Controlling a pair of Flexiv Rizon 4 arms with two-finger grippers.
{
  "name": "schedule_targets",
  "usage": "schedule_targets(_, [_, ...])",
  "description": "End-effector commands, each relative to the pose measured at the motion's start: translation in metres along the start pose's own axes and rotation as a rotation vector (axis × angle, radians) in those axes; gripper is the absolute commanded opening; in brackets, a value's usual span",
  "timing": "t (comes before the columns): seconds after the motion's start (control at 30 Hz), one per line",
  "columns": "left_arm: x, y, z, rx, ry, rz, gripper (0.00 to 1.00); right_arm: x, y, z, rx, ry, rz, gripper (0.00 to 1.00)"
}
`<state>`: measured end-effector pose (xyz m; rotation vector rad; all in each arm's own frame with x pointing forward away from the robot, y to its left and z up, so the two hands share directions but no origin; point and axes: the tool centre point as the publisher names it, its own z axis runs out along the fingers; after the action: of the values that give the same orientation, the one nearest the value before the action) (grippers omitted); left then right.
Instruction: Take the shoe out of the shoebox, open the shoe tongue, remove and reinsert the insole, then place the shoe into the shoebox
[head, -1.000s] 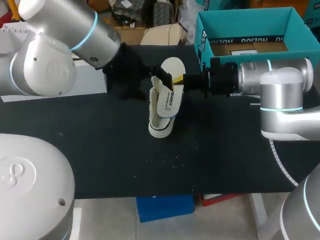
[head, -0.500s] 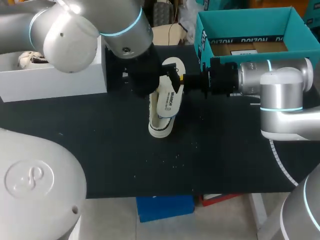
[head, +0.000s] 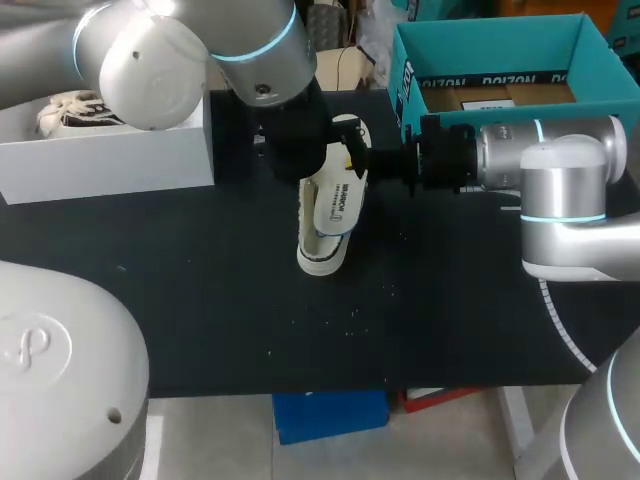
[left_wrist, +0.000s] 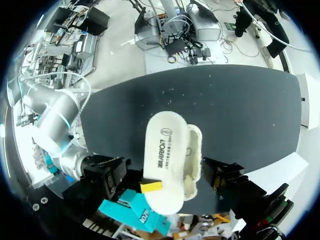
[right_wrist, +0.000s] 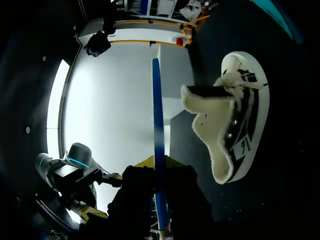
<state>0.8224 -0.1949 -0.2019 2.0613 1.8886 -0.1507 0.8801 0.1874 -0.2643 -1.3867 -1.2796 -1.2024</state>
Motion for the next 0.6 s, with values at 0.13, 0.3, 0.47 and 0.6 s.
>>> schedule_targets(0.13, [-0.004,0.035,-0.003,0.007,0.031,0.009,1.0,0.001,-0.001,0.001,-0.004,-0.002,0.001,0.0])
schedule_targets(0.3, [-0.003,0.063,-0.002,-0.001,0.05,0.013,1.0,0.001,-0.001,0.001,-0.004,-0.002,0.001,0.0])
schedule_targets(0.47, [-0.002,0.09,0.001,0.01,0.042,0.019,1.0,0.001,-0.001,0.001,-0.004,-0.002,0.001,0.0])
schedule_targets(0.6, [-0.003,0.113,0.005,0.016,0.037,0.03,1.0,0.001,-0.001,0.001,-0.004,-0.002,0.001,0.0])
